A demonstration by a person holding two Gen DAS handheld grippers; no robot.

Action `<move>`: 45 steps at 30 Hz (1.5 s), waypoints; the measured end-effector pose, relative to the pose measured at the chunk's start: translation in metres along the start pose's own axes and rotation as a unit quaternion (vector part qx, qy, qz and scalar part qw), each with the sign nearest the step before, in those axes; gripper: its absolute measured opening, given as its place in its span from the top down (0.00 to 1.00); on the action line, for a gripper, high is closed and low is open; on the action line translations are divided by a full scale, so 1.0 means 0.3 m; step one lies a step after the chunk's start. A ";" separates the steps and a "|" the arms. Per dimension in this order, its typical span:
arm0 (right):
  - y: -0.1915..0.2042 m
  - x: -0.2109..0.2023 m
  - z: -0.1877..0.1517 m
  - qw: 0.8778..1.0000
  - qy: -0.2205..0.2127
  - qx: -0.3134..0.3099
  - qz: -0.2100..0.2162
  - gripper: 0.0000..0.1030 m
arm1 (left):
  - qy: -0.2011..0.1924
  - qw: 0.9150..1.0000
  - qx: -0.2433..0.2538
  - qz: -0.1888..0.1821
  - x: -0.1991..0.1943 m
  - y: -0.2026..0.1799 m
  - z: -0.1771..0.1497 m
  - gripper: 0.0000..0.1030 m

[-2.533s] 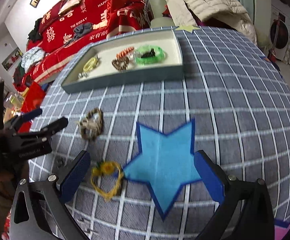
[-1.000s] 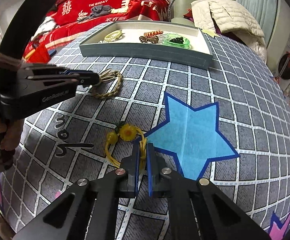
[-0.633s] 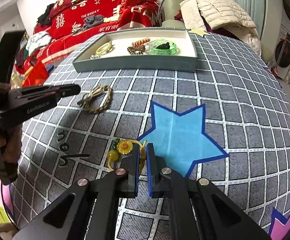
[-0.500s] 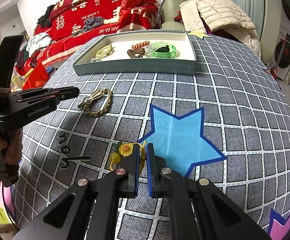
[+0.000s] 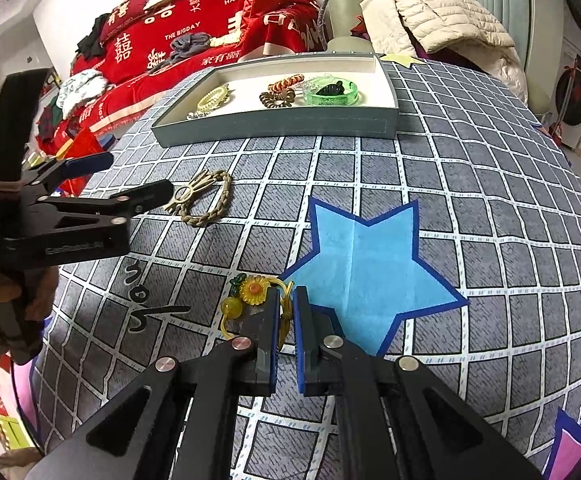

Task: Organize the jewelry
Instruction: 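Carry the bunny-ear clip and yellow flower hair tie into the tray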

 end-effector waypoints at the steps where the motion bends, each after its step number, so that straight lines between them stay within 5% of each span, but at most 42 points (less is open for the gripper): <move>1: 0.000 -0.001 -0.001 1.000 0.000 0.000 0.000 0.93 | 0.007 1.000 0.005 -0.004 0.009 -0.007 -0.001 0.03; 7: -0.002 -0.002 -0.004 1.000 -0.001 0.005 0.001 0.93 | 0.029 0.999 0.036 -0.015 0.052 -0.055 -0.012 0.12; 9: -0.001 -0.002 -0.005 1.000 0.000 0.005 0.002 0.93 | 0.036 0.998 0.036 -0.021 0.063 -0.066 -0.015 0.24; 11: 0.000 -0.002 -0.005 1.000 0.000 0.006 0.002 0.93 | 0.046 0.998 0.033 -0.026 0.076 -0.070 -0.022 0.50; 13: 0.000 -0.002 -0.005 1.000 -0.001 0.006 0.003 0.93 | 0.048 0.998 0.024 -0.042 0.076 -0.071 -0.026 0.61; 45: -0.054 -0.080 0.183 0.998 -0.044 0.033 0.033 0.93 | -0.005 0.993 -0.103 -0.056 -0.065 0.061 0.086 0.61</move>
Point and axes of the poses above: each gripper's, at about its wrist camera, not at the fingertips, and x roughly the way its jaws point, y to its left, z to its top, the point moved 5 cm from there along x, roughly the way its jaws point, and after that the axes turned 11 degrees about -x, right-handed, at the moved point
